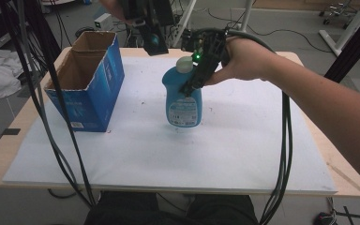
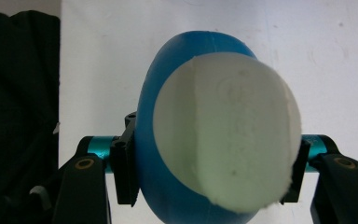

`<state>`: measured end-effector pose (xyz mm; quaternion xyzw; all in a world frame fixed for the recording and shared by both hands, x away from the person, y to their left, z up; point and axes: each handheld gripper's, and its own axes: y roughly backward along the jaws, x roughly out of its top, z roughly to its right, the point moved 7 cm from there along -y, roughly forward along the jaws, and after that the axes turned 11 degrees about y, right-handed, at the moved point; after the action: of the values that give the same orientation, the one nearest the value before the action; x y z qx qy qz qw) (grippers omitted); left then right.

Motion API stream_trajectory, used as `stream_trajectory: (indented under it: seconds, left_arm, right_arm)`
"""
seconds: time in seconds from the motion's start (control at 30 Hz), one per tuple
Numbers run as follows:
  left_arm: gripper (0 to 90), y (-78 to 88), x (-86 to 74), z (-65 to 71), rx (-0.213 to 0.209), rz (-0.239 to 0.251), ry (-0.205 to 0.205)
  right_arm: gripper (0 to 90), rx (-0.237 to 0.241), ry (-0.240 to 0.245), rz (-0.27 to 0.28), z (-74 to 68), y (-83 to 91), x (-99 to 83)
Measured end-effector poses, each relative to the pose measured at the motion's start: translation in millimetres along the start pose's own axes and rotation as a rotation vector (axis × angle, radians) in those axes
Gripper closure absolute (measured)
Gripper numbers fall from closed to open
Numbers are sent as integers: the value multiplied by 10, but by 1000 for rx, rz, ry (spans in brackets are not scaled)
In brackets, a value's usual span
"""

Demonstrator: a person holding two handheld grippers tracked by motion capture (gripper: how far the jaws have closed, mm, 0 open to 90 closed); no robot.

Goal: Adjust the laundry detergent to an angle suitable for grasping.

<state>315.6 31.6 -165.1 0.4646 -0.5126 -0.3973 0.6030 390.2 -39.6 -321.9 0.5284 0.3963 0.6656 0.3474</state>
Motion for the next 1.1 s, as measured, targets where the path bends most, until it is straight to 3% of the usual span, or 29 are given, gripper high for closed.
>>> stream_trajectory:
  seconds: [0.33,0.6,0.8,1.1]
  left_arm:
    - [181,-10,4,5,-1,-1,-6]
    - [182,-28,-4,-4,-2,1,-1]
    - [181,-41,-1,-5,-4,-3,-2]
    - [181,-56,7,-5,-5,-7,-2]
  right_arm:
    - [383,38,68,32,-165,-199,22]
    - [383,43,84,11,-186,-361,-63]
    - [383,33,84,49,-183,-380,-74]
    - [375,45,75,30,-196,-375,-132]
